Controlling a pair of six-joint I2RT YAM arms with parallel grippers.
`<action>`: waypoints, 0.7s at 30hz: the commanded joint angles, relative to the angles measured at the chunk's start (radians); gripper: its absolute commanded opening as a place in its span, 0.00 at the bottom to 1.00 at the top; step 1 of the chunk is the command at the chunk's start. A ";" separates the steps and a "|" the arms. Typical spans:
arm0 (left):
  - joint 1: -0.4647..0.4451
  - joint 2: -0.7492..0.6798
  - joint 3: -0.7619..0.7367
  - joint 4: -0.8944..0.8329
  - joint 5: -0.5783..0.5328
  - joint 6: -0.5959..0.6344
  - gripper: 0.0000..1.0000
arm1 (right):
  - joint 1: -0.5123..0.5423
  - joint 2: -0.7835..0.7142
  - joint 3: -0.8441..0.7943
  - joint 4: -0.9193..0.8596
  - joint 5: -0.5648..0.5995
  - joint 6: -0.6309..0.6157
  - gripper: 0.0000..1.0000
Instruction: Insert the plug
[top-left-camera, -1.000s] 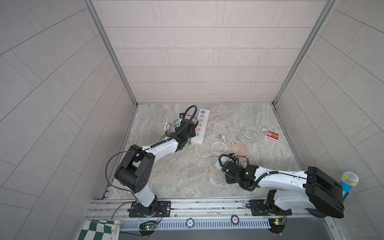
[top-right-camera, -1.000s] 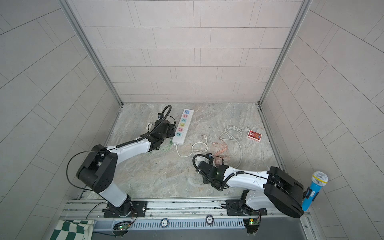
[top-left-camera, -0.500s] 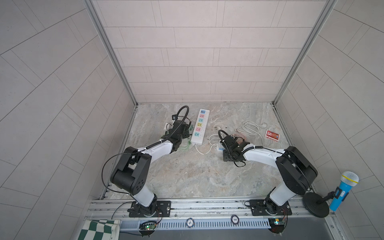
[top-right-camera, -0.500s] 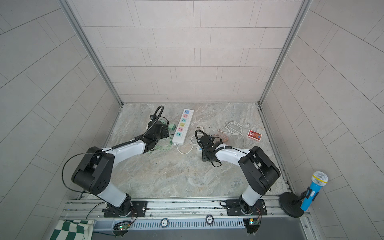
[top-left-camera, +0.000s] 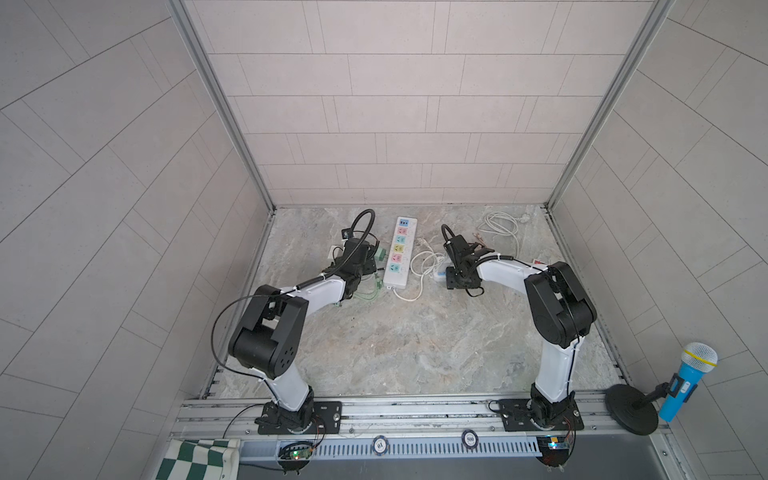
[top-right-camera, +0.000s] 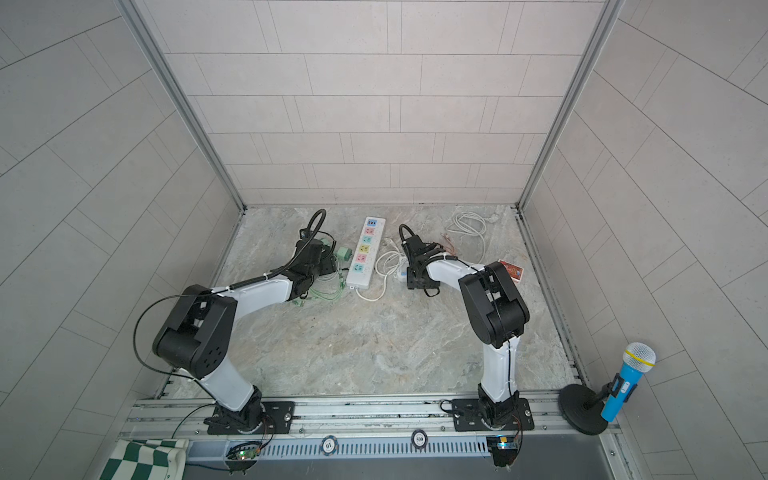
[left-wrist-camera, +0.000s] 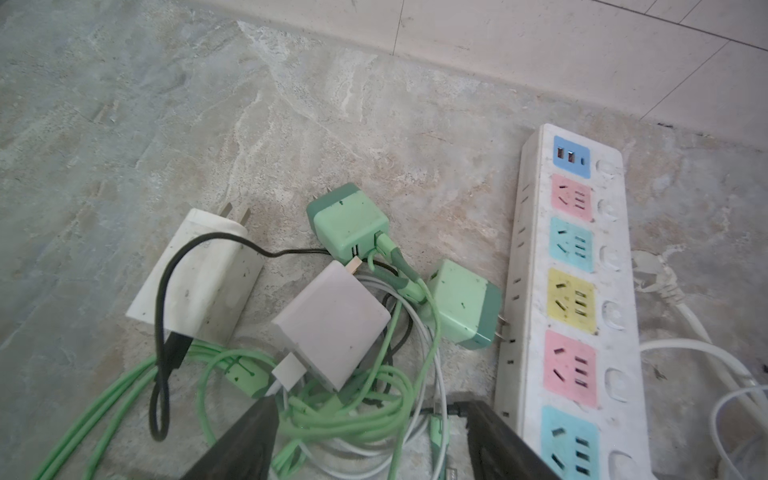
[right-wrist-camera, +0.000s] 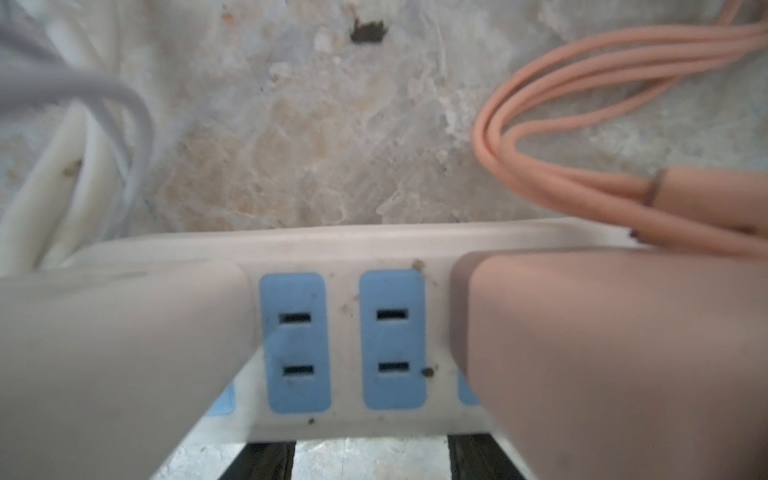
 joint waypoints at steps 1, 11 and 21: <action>0.001 0.058 0.085 -0.018 0.080 0.048 0.77 | -0.017 0.067 -0.009 -0.110 -0.005 -0.041 0.57; -0.012 0.224 0.301 -0.151 0.236 0.125 0.80 | -0.076 -0.225 -0.152 -0.075 -0.045 -0.018 0.66; -0.096 0.337 0.491 -0.321 0.200 0.140 0.86 | -0.091 -0.314 -0.216 -0.046 -0.109 -0.040 0.68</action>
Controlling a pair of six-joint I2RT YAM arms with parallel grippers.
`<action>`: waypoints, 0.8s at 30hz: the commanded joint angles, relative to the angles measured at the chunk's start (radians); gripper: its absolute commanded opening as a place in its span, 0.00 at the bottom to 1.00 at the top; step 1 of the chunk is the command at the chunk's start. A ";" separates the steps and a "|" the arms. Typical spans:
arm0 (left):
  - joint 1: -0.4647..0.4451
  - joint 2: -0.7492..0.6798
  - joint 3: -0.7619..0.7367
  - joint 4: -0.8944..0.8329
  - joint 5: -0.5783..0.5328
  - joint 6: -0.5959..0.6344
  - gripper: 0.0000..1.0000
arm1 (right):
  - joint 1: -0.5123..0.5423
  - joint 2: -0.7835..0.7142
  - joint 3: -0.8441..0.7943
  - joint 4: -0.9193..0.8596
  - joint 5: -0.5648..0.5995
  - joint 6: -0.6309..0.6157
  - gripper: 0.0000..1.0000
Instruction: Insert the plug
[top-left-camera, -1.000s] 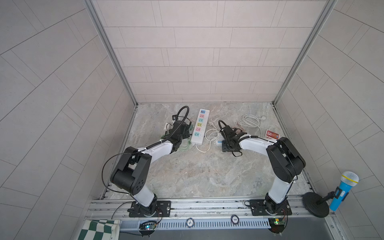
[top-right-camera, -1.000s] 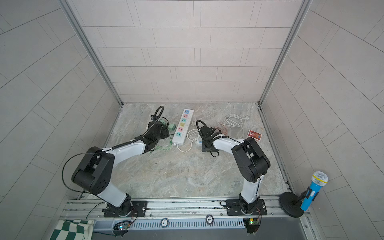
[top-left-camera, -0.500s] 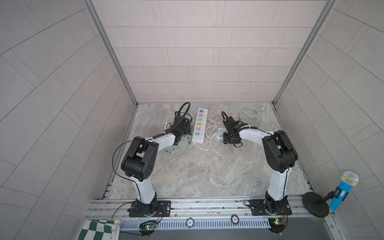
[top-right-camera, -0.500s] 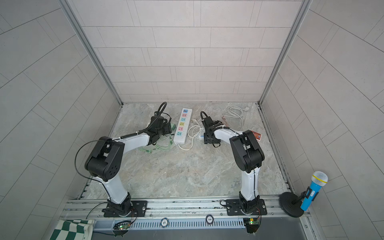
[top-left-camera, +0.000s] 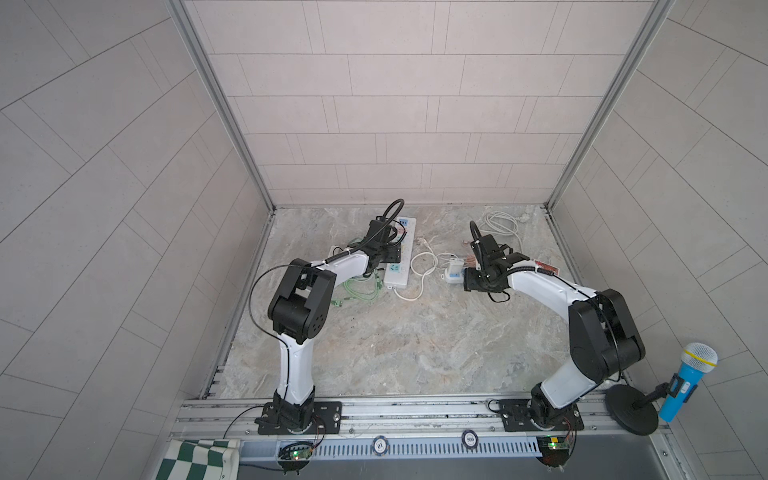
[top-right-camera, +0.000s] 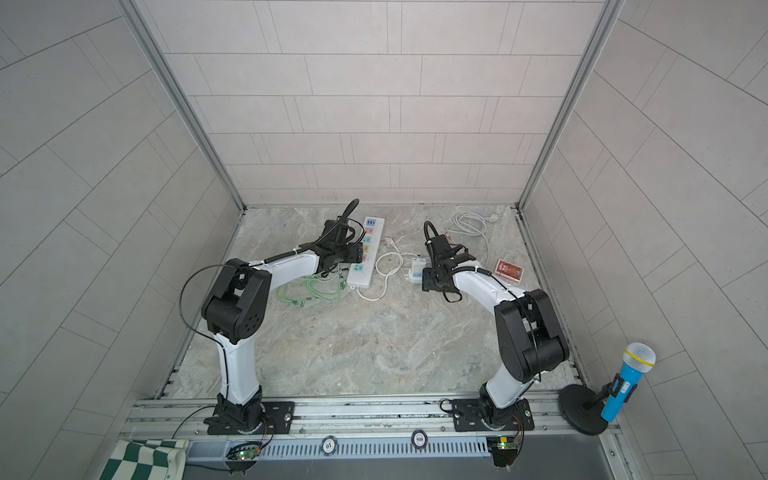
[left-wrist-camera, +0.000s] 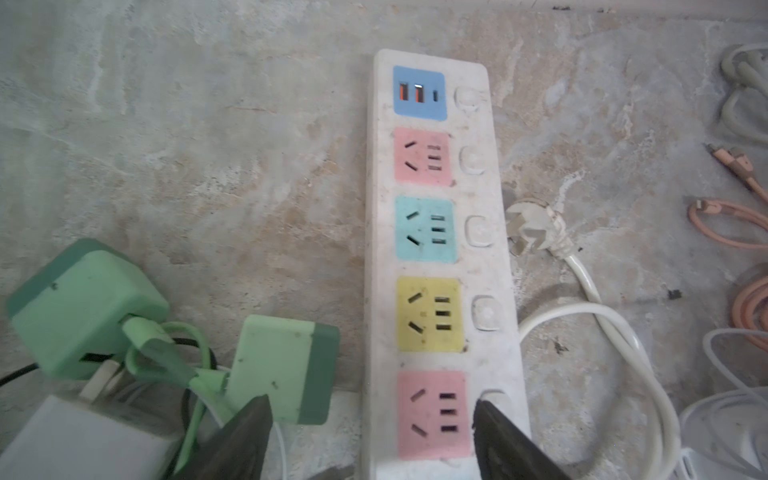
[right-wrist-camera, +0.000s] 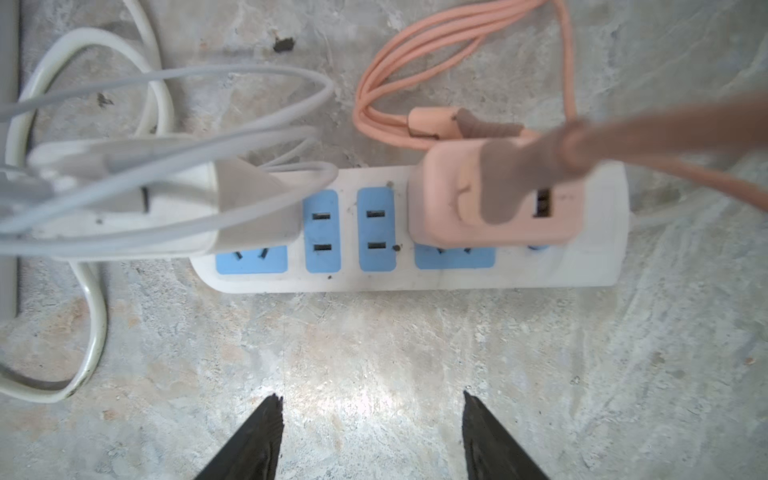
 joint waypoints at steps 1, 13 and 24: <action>-0.027 0.047 0.082 -0.104 -0.010 0.013 0.87 | -0.005 0.005 -0.025 -0.001 -0.029 -0.016 0.68; -0.047 0.196 0.292 -0.271 -0.075 0.022 0.90 | -0.010 -0.057 -0.070 0.021 -0.074 -0.040 0.66; -0.058 0.328 0.462 -0.417 -0.074 0.032 0.88 | -0.003 -0.123 -0.107 0.050 -0.138 -0.052 0.67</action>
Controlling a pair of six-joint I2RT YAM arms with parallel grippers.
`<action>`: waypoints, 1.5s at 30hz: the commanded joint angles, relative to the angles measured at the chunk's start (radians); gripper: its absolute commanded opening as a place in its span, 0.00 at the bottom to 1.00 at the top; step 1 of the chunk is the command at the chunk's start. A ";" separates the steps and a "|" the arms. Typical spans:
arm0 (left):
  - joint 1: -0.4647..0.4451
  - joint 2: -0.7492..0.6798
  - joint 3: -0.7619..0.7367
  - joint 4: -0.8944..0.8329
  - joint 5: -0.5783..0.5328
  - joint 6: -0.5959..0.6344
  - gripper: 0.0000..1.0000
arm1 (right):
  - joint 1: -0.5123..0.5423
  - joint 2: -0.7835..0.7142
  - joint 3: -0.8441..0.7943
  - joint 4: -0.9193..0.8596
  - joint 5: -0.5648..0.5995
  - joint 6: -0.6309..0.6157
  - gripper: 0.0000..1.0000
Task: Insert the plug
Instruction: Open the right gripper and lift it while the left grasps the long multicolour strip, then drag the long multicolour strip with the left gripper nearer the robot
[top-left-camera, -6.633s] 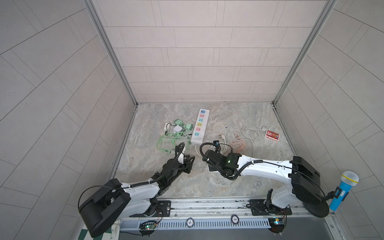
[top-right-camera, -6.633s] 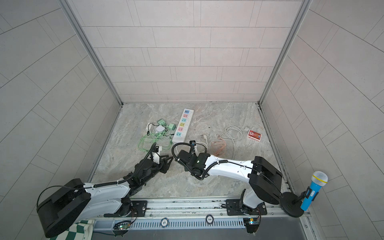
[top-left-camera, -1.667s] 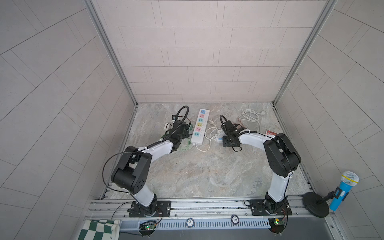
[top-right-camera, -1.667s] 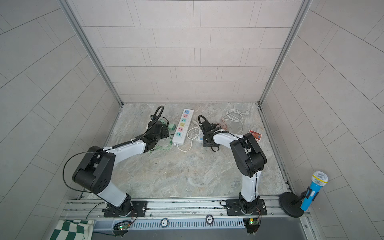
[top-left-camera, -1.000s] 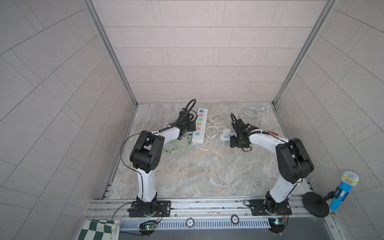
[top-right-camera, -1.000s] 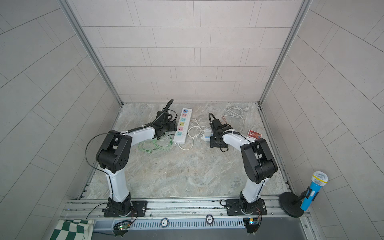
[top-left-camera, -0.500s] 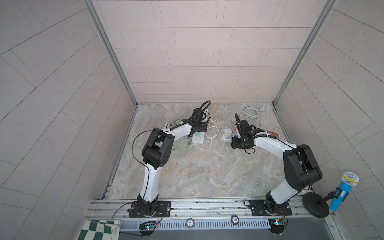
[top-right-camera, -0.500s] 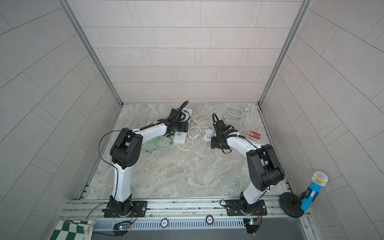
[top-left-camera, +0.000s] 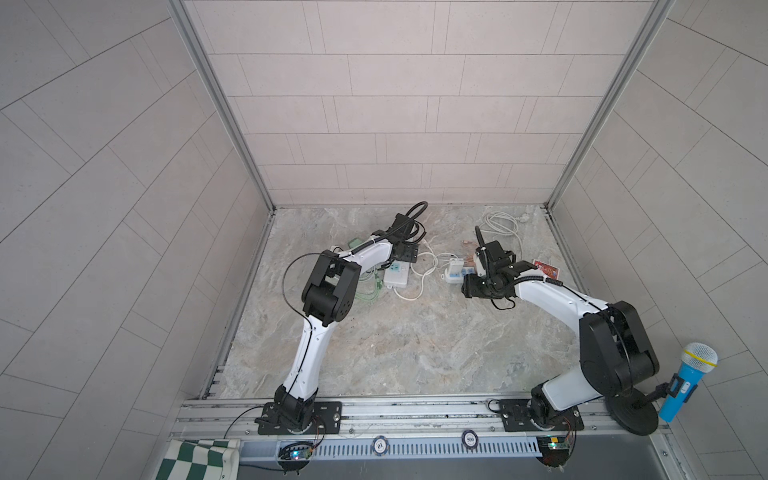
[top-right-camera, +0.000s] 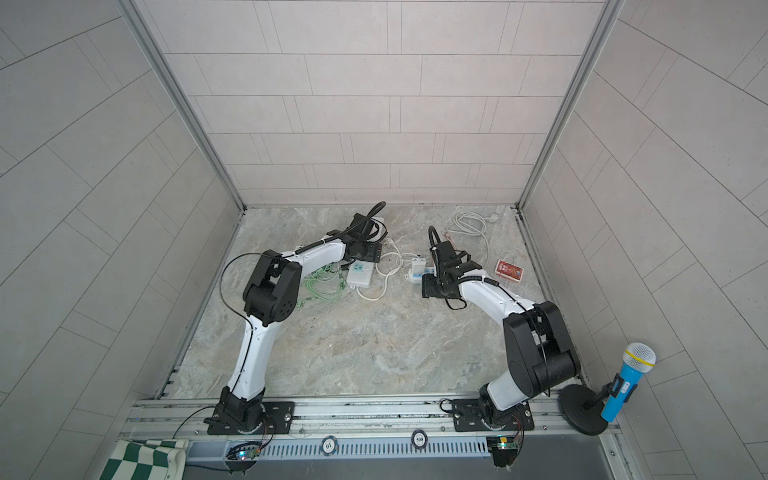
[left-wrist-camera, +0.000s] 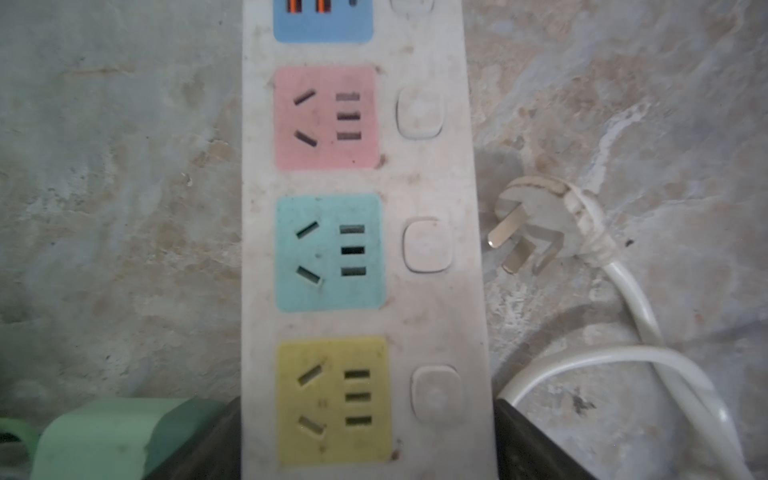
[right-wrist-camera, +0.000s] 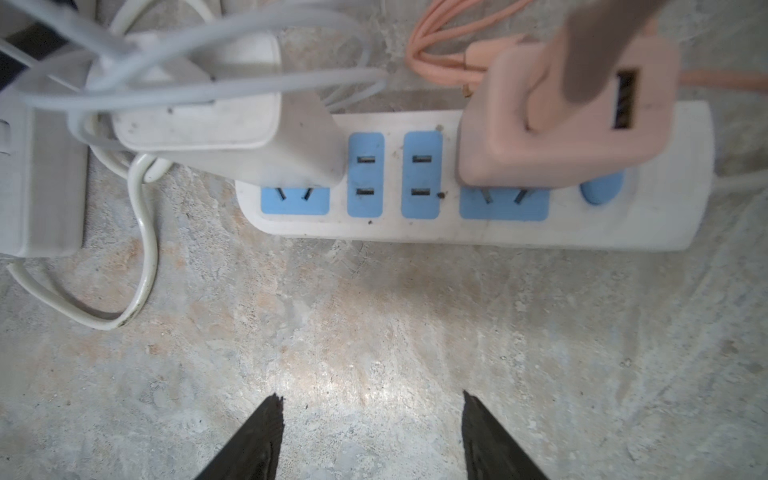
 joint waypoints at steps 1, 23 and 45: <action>-0.005 0.034 0.051 -0.123 0.001 0.009 0.83 | 0.006 -0.026 -0.007 0.005 -0.028 -0.020 0.66; -0.206 -0.487 -0.630 -0.043 -0.087 -0.267 0.40 | 0.168 0.020 0.103 -0.018 0.022 -0.043 0.64; -0.371 -0.475 -0.664 0.024 -0.133 -0.370 0.97 | 0.161 -0.014 0.079 -0.034 0.057 -0.054 0.65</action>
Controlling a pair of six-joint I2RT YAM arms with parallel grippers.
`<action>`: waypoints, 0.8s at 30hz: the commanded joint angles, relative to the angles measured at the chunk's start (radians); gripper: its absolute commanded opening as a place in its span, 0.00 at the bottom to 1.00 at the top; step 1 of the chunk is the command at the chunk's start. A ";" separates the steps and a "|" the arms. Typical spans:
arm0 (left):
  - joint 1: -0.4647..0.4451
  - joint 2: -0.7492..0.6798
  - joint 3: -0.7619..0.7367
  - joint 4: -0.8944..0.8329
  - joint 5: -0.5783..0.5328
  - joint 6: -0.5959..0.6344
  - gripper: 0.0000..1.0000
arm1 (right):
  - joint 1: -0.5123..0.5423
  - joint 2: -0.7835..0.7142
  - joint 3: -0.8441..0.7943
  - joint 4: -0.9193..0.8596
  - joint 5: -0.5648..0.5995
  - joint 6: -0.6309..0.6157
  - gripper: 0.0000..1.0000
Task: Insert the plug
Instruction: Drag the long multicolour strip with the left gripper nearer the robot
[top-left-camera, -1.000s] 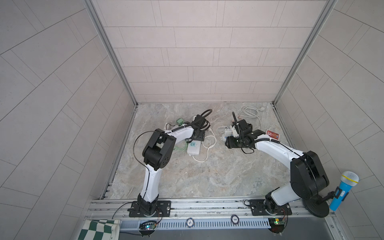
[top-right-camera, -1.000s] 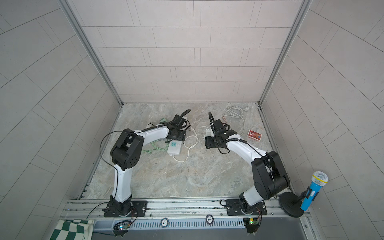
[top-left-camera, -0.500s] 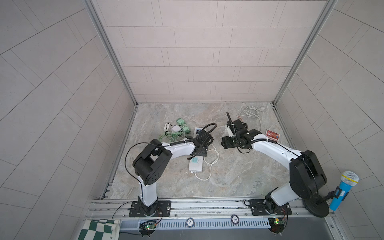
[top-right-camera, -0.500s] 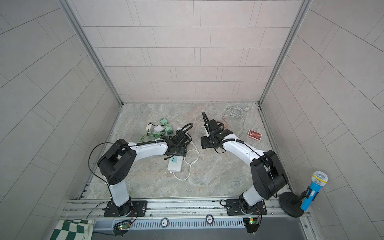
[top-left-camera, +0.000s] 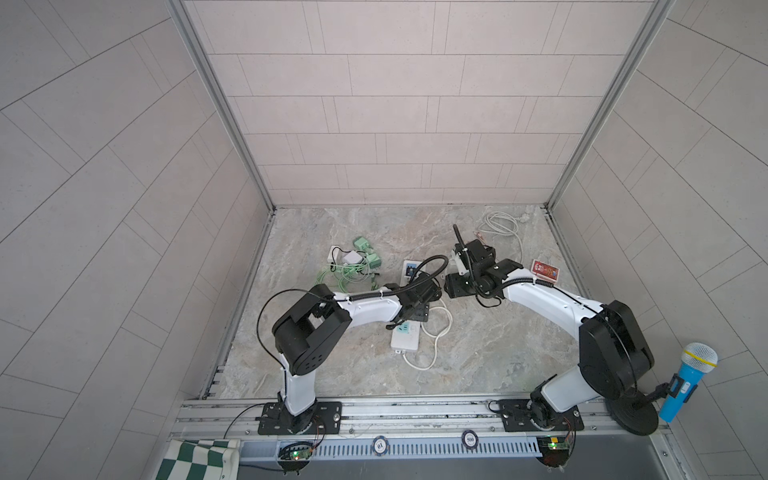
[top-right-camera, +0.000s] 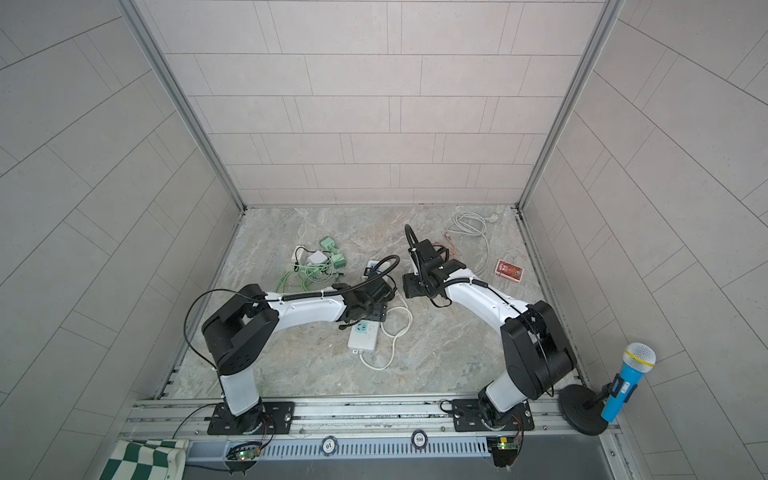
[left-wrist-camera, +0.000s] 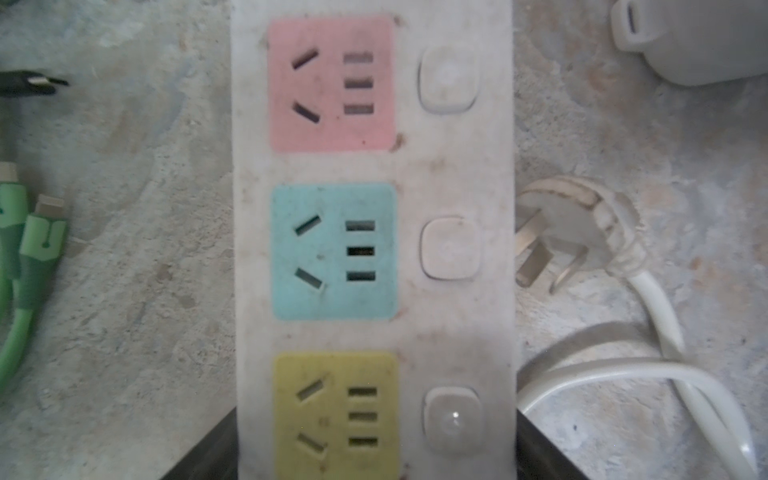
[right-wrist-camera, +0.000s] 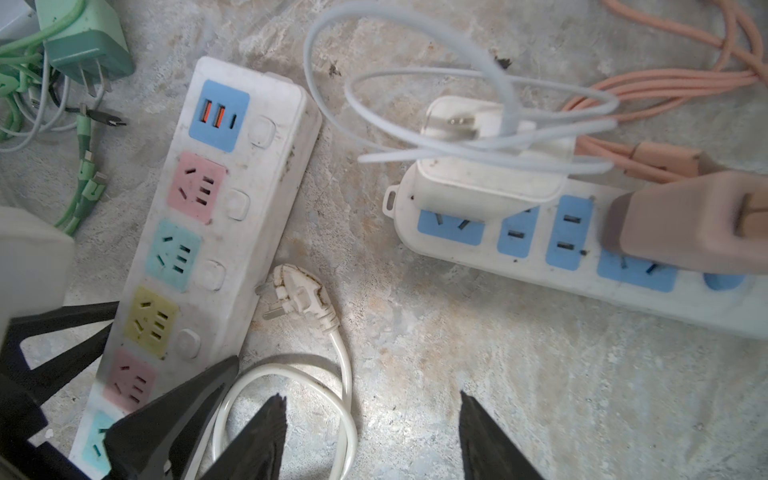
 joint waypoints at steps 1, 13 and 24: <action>-0.003 -0.031 0.021 -0.059 -0.042 0.024 1.00 | -0.004 -0.028 -0.012 -0.028 0.017 -0.013 0.65; 0.036 -0.200 0.052 -0.150 -0.276 0.084 1.00 | 0.002 -0.045 -0.018 -0.020 0.005 -0.016 0.65; 0.363 -0.175 0.169 -0.183 -0.256 0.218 0.92 | 0.032 -0.057 -0.035 0.000 -0.014 -0.027 0.60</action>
